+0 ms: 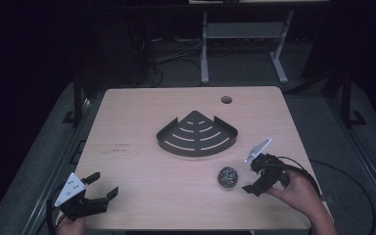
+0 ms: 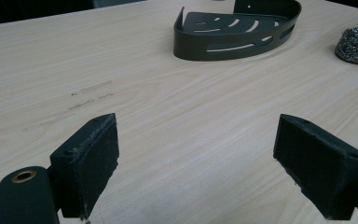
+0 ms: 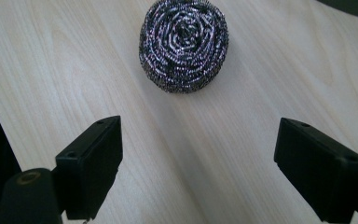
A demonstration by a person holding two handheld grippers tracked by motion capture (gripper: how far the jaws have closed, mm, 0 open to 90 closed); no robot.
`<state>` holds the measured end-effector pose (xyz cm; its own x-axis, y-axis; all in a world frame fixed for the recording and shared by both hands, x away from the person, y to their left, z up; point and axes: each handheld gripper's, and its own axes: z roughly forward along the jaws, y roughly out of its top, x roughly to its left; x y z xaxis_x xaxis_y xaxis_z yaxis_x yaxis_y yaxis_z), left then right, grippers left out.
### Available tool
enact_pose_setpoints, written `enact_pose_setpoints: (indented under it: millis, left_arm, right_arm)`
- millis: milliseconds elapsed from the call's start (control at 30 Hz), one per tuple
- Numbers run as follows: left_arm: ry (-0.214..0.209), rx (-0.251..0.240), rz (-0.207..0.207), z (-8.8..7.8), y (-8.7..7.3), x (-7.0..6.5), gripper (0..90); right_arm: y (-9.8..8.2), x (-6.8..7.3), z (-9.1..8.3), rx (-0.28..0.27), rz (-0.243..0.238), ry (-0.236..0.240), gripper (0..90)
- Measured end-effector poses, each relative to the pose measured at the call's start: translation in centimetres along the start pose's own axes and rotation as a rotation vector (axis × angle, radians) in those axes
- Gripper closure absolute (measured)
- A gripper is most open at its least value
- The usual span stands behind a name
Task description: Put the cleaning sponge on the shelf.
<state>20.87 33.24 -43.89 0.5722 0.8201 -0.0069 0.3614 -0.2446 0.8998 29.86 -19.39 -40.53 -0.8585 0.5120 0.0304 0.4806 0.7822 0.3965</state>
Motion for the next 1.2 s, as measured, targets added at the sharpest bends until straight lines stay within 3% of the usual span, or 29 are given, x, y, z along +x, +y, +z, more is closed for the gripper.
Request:
enact_pose_setpoints:
  millis: [1200]
  left_arm:
    - [-0.003,-0.004,-0.004,0.0,0.0,0.1,13.3]
  right_arm:
    - [3.3,0.2,2.3,0.07,-0.06,0.05,15.1]
